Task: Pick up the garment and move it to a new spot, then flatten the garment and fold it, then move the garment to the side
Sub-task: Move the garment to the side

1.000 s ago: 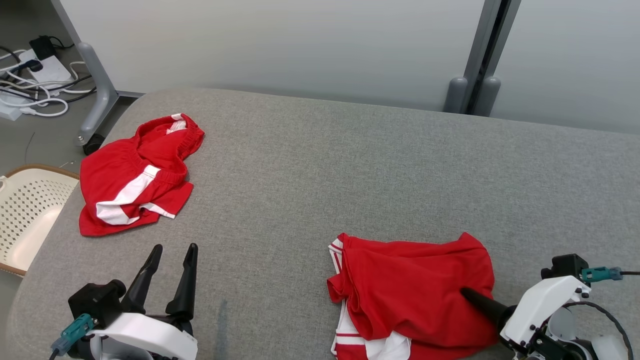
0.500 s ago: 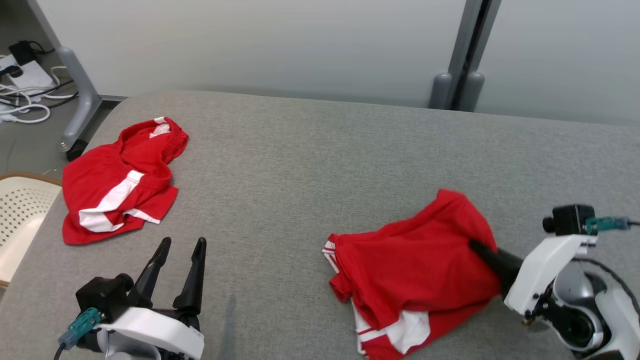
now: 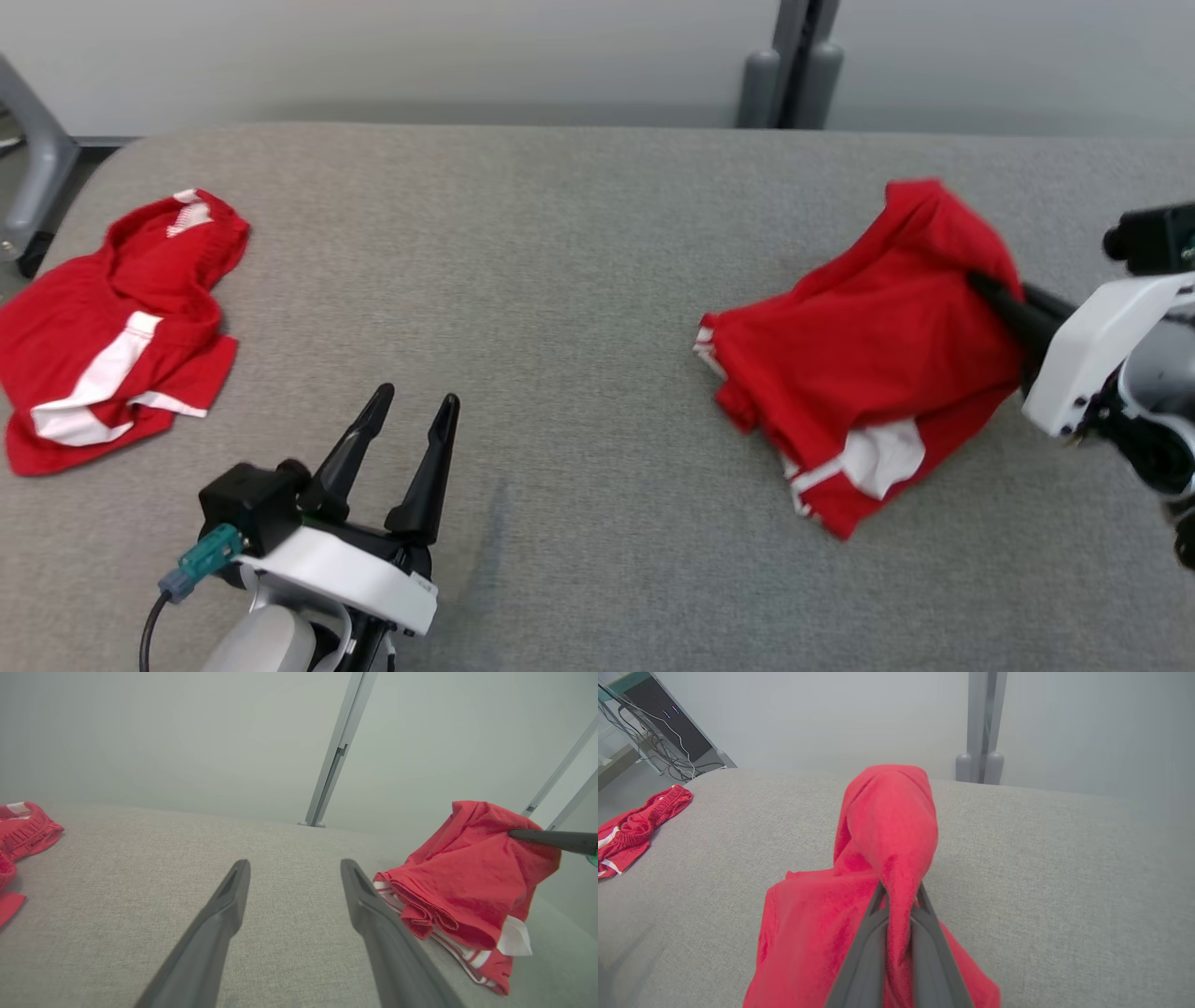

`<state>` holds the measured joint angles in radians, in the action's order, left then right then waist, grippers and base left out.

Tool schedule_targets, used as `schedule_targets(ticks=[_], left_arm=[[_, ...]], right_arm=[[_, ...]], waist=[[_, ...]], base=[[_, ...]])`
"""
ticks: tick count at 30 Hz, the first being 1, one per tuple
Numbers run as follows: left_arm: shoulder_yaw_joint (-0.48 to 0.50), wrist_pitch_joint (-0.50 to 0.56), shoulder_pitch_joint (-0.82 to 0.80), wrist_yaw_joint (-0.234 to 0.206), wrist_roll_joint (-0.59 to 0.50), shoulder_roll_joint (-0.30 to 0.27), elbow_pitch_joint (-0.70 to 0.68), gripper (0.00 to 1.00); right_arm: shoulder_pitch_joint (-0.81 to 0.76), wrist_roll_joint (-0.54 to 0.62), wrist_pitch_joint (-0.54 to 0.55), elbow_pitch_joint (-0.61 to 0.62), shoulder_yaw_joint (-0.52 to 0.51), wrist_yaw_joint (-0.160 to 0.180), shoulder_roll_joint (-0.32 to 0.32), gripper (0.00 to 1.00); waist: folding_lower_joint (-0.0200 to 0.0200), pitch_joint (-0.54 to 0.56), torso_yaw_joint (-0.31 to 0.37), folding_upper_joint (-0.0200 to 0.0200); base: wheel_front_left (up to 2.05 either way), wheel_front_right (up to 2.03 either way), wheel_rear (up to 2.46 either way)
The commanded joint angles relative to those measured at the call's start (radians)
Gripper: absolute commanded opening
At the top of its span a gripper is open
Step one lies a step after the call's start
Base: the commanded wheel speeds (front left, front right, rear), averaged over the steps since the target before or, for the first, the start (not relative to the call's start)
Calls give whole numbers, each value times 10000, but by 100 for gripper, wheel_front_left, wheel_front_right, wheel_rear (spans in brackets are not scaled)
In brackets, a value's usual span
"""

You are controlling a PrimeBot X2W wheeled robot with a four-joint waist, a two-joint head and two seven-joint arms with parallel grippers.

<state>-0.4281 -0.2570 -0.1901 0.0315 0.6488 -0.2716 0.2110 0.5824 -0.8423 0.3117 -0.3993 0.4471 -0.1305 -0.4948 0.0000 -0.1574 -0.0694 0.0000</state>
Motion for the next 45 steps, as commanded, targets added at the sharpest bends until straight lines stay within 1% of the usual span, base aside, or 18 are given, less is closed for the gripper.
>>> schedule_targets(ticks=[1, 4, 10, 16, 18, 23, 28, 30, 35, 42, 44, 45], left_arm=[[-27, -6, -300, 77, -89, -63, -89, 100], [-67, -4, -437, 106, -161, -75, -186, 100], [-192, 69, -921, 174, -347, -185, -268, 100], [-253, 88, -1324, 246, -445, -250, -276, 100], [-269, 94, -1402, 271, -475, -264, -264, 100], [-215, 94, -1564, 263, -511, -391, -274, 100], [-197, 165, -1735, 254, -523, -524, -323, 100], [-192, 165, -1750, 251, -521, -554, -347, 100], [-219, 207, -1794, 236, -504, -608, -354, 100], [-243, 200, -1781, 176, -474, -654, -390, 100], [-253, 197, -1746, 149, -454, -654, -382, 100], [-261, 194, -1729, 141, -447, -653, -378, 100]], right_arm=[[500, 218, -315, -222, 107, -8, -248, 0], [990, 355, -617, -384, 345, -8, -344, 0], [2395, 668, -1167, -916, 1240, -5, -602, 0], [3547, 762, -1915, -1697, 1548, -7, -611, 0], [3882, 1020, -2317, -2148, 1449, -7, -557, 0], [4536, 1670, -3124, -3345, 995, -5, -48, 0], [5010, 2368, -3400, -4589, 486, -7, 406, 0], [5251, 2770, -3534, -5285, 139, -5, 520, 0], [5606, 3435, -3831, -6233, -279, -5, 770, 0], [5834, 3959, -4167, -7249, -751, -5, 1083, 0], [5874, 4044, -4245, -7454, -827, -5, 1146, 34], [5900, 4067, -4279, -7566, -872, -5, 1185, 100]], waist=[[0, -442, 436, 0], [0, -662, 684, 0], [0, -1335, 1398, 0], [0, -1917, 1976, 0], [0, -2059, 2119, 0], [0, -2329, 2393, 0], [0, -2546, 2523, 0], [0, -2638, 2542, 0], [0, -2686, 2544, 0], [0, -2576, 2503, 0], [0, -2529, 2509, 0], [0, -2504, 2514, 0]], base=[[0, 0, 0], [0, 0, 0], [0, 0, 0], [0, 0, 0], [0, 0, 0], [0, 0, 0], [0, 0, 0], [0, 0, 0], [0, 0, 0], [0, 0, 0], [0, 0, 0], [0, 0, 0]])
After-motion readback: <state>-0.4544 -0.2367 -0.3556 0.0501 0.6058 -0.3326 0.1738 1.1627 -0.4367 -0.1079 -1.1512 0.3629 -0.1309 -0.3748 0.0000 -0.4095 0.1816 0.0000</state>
